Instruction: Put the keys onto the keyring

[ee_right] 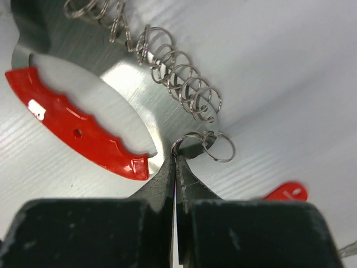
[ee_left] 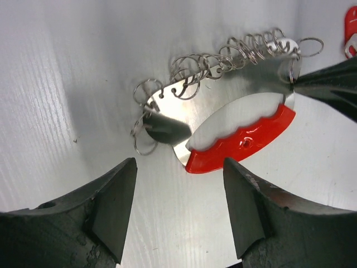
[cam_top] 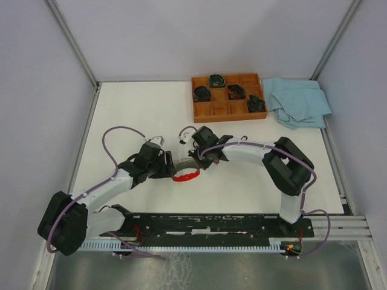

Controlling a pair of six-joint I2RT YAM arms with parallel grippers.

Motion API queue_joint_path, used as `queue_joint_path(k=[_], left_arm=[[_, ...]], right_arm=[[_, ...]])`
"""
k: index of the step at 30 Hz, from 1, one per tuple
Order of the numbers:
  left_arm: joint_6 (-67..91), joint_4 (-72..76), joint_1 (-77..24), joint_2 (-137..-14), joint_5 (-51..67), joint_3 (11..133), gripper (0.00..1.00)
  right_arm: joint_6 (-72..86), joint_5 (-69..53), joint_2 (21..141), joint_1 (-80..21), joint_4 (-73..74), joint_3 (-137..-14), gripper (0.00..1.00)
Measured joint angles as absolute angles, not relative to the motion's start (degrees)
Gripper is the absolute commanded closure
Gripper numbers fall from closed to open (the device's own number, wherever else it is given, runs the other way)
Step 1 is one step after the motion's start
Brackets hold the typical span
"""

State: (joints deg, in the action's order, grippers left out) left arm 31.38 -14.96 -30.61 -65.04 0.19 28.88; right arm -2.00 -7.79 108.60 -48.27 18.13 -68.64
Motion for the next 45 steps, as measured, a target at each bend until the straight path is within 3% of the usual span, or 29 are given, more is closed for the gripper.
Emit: queue_joint_path(k=[16,45], left_arm=[[37.56,-12.36,-33.58,-61.80,8.54,29.95,0.30],[41.25,2.39,-40.12,-85.47,12.64,35.97,0.54]], right_arm=[[7.07,-8.73,98.48,-49.87,23.75,-63.86,0.66],[10.24,-9.85,102.17,-43.24,17.80,-62.06,0.63]])
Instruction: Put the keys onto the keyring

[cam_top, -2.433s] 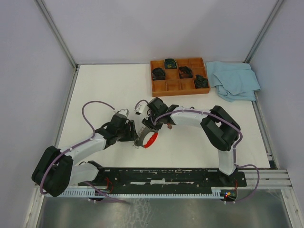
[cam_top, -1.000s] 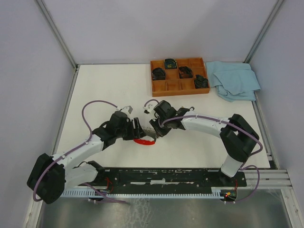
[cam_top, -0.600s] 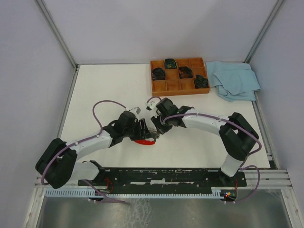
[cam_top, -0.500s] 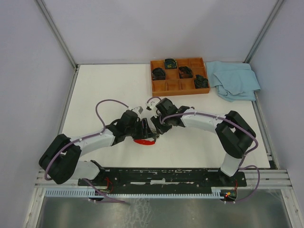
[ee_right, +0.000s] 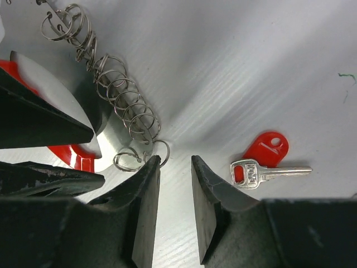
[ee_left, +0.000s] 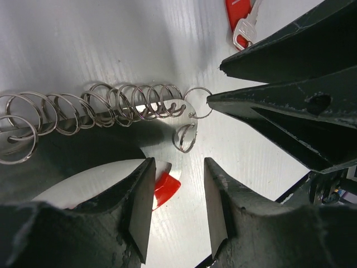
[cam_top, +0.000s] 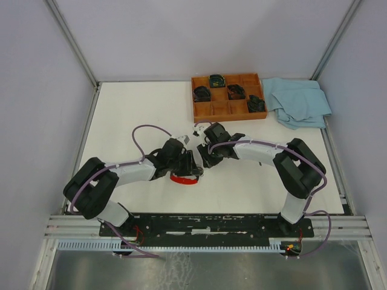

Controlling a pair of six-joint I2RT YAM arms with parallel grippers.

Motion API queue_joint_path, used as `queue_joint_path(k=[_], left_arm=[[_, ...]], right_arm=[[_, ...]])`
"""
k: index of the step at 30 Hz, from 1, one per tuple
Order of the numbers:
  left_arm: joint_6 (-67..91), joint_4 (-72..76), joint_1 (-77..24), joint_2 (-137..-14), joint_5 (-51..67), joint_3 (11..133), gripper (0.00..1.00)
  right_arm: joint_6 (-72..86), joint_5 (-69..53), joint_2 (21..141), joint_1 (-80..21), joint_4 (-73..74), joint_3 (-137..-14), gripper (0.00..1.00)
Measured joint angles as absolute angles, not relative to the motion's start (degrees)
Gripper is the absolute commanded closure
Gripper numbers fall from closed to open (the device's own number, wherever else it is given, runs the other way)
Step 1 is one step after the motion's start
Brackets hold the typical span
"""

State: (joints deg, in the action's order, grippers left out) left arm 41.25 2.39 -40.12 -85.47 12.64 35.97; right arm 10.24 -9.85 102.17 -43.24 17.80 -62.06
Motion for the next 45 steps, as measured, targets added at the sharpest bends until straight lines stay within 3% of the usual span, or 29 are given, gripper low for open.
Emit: queue_joint_path(k=[20,35,41,45], left_arm=[[41.23,2.66,-41.71,-90.74,13.65,40.51,0.65],[41.23,1.63,-42.41,-92.75,13.67,41.54,0.76],[41.28,1.61,-42.63,-93.19,13.67,41.87,0.84],[41.32,1.17,-42.63,-93.23,13.65,42.17,0.97]], right_arm=[[11.94,-8.86,93.49,-42.85,13.10,-55.55,0.46],[12.38,-6.55,88.82,-42.85,10.26,-51.11,0.43],[12.38,-6.35,88.53,-42.85,9.93,-50.50,0.42],[12.38,-6.33,87.79,-42.85,9.91,-50.04,0.41]])
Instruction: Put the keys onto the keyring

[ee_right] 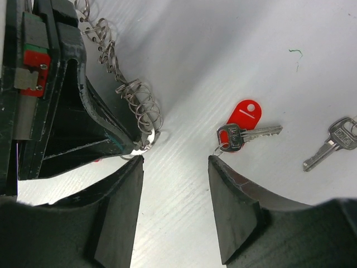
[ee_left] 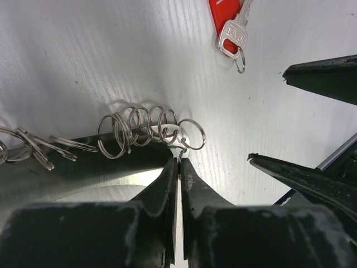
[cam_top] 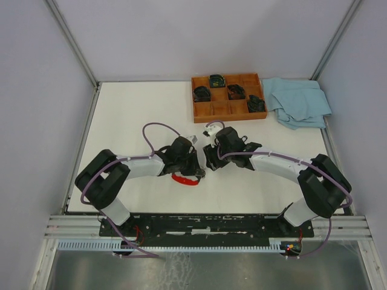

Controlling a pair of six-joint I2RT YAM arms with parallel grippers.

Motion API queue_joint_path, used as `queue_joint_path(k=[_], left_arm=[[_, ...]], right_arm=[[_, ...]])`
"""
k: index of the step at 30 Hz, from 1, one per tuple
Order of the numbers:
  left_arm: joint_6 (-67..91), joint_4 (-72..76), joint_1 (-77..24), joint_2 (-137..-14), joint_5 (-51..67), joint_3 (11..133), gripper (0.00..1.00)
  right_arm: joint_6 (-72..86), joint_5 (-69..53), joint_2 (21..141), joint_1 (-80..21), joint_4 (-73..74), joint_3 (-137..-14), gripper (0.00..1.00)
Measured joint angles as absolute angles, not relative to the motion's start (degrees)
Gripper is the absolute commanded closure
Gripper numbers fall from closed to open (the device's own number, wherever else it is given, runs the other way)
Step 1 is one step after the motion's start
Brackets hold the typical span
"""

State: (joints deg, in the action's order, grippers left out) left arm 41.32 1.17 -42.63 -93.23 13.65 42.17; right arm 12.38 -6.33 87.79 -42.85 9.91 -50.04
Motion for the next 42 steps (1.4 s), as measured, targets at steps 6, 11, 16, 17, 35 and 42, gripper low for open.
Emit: queue_joint_path(k=[6,11,16,17,35,42], left_arm=[[41.36,0.60,-42.89,-93.10,13.56,42.39,0.97],[41.17,-1.76,-42.87,-90.21,11.40,42.39,0.97],[38.85,-4.36,-42.89,-84.73,7.35,42.35,0.97],[38.15,-4.51,-42.89,-83.61,6.61,42.24,0.97],[12.43,-9.69,-45.06,-69.60,-5.52,46.61,0.97],[1.10,-4.95,-50.15,-66.96,-9.21,45.32,0.97]], right_arm=[[12.36,-6.48,87.05,-42.85,9.93,-49.74,0.37],[12.21,-7.11,84.68,-42.85,9.89,-48.73,0.29],[11.77,-8.01,80.66,-42.85,9.67,-47.68,0.23],[11.68,-8.14,79.59,-42.85,9.41,-47.37,0.23],[9.98,-6.92,67.00,-42.83,5.02,-46.13,0.14],[6.87,-7.20,65.47,-42.78,2.92,-45.19,0.10]])
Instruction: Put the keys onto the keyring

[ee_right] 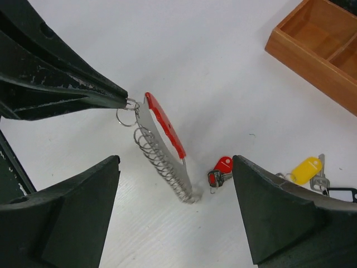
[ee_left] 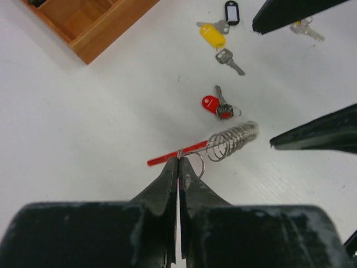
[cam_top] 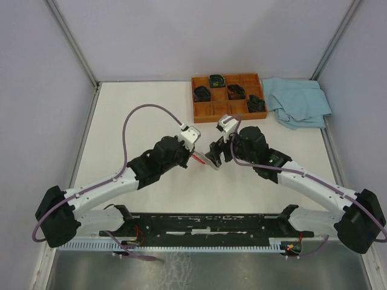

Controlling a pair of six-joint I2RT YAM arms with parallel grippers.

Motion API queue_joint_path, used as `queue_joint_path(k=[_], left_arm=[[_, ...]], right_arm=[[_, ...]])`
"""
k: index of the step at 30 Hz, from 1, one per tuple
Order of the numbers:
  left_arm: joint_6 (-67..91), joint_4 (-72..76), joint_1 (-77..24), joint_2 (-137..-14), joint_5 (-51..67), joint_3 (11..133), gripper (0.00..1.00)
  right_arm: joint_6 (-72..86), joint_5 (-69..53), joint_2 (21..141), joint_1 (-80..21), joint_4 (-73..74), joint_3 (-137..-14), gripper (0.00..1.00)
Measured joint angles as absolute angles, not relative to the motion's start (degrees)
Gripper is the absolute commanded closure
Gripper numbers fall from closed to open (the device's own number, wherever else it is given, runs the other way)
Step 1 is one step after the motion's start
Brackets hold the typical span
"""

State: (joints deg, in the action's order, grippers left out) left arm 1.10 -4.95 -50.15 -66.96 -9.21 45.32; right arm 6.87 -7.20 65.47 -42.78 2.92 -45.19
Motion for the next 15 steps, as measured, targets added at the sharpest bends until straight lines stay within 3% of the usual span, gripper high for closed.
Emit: queue_joint_path(k=[9,15], left_arm=[[-3.77,16.93,-50.11,-55.11,-9.78,22.87,0.97],[-3.49,28.91,-49.84,-53.10,-8.21,14.13,0.97]], right_arm=[[-0.91,-14.76,64.42,-42.74,-2.81,-40.36,0.10],[-2.66,-17.80,65.98,-42.74,-5.56,-40.12,0.16]])
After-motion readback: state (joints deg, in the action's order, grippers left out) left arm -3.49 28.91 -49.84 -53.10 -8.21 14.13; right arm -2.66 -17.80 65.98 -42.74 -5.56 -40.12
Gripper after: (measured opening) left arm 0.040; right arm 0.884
